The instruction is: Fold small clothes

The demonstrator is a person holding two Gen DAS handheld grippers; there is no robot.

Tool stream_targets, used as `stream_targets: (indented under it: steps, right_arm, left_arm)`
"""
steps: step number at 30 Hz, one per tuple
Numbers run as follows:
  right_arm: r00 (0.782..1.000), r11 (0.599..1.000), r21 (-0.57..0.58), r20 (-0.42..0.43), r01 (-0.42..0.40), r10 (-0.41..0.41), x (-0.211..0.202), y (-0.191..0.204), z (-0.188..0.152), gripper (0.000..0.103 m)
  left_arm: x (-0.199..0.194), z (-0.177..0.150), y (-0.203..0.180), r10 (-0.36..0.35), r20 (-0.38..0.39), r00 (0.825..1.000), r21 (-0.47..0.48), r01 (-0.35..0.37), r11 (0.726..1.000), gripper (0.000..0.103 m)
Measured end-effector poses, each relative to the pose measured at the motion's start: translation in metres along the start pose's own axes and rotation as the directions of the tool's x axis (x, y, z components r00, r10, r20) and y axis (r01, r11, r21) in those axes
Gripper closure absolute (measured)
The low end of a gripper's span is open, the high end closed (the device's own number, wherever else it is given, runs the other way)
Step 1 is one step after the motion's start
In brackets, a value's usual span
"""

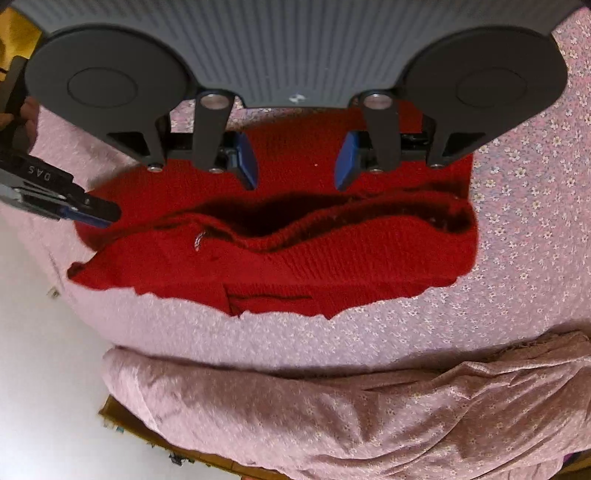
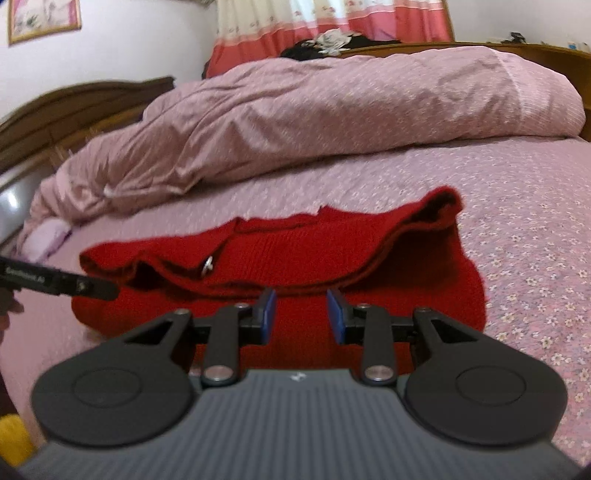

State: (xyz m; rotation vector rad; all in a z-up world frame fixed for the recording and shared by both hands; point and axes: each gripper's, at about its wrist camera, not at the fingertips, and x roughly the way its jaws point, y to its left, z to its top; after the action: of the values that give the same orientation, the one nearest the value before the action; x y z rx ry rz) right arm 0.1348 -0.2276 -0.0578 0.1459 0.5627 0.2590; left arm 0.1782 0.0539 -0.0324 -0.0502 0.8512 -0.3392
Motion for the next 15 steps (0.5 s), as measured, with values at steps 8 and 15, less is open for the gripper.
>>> stream_targets:
  steps: [8,15]
  right_arm:
    - [1.000,0.997,-0.078,-0.017,0.011,-0.012,0.023,0.015,-0.001,0.068]
    - [1.000,0.997,-0.075,0.006,0.015,-0.015,0.051,0.017,0.010,0.069]
  left_arm:
    - [0.025,0.003,-0.011,0.041,0.015,0.999,0.002,-0.041,0.999,0.051]
    - [0.052,0.020,-0.004,0.057,0.028,0.998,-0.031,-0.056,0.998,0.051]
